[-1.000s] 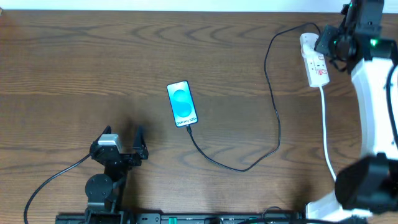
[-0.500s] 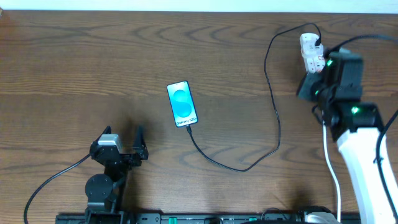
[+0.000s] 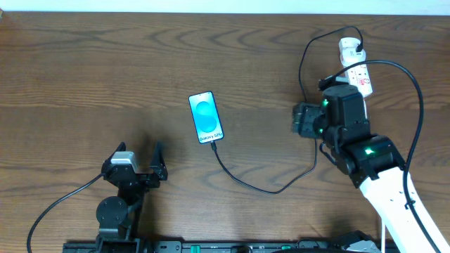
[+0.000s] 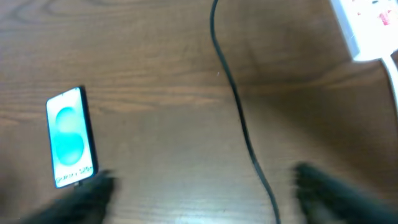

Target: Plug charger to phone and switch on socket

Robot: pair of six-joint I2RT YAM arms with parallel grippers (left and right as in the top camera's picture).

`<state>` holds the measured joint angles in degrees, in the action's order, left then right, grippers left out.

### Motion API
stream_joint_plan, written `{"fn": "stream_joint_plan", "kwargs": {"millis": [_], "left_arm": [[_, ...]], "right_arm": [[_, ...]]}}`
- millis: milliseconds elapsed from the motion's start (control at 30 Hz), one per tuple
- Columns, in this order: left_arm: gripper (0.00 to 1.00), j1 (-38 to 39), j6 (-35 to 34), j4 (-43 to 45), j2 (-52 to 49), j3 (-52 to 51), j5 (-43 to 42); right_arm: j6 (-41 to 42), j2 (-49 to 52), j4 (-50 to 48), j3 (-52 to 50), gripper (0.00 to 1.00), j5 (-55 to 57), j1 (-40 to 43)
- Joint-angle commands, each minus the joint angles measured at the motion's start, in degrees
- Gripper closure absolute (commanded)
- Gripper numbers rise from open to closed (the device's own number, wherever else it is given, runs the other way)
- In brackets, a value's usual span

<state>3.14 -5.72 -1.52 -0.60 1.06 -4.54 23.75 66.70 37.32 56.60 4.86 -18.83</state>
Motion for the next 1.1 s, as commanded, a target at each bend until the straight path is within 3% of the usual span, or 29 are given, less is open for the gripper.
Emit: {"fn": "stream_joint_plan", "kwargs": {"millis": [0,133,533,767,933,967,1033,1067], "left_arm": [[0.11,-0.24,0.92,-2.14,0.37,-0.83,-0.76],[0.11,-0.24,0.92,-2.12,0.37,-0.83,-0.76],[0.11,-0.24,0.92,-2.14,0.37,-0.83,-0.76],[0.11,-0.24,0.92,-2.12,0.37,-0.83,-0.76],[0.11,-0.24,0.92,-2.12,0.37,-0.83,-0.76],[0.11,-0.24,0.92,-2.14,0.37,-0.83,-0.76],[0.11,-0.24,0.92,-2.14,0.37,-0.83,-0.76],[0.11,-0.24,0.92,-2.14,0.37,-0.83,-0.76]], "right_arm": [[3.8,-0.74,1.9,-0.22,0.01,0.37,-0.76],[4.15,-0.74,2.47,-0.22,0.01,0.87,-0.72],[-5.62,-2.97,-0.57,-0.22,0.01,10.82,-1.6],[-14.69,-15.23,-2.62,-2.89,0.01,12.07,-1.46],[-28.09,-25.4,-15.26,-11.85,0.01,6.54,0.7],[-30.47,-27.36,-18.4,-14.32,0.06,6.56,1.46],[-33.18,-31.26,-23.52,-19.12,0.27,6.56,3.15],[-33.27,-33.14,-24.92,-21.29,0.29,6.56,4.0]]}}
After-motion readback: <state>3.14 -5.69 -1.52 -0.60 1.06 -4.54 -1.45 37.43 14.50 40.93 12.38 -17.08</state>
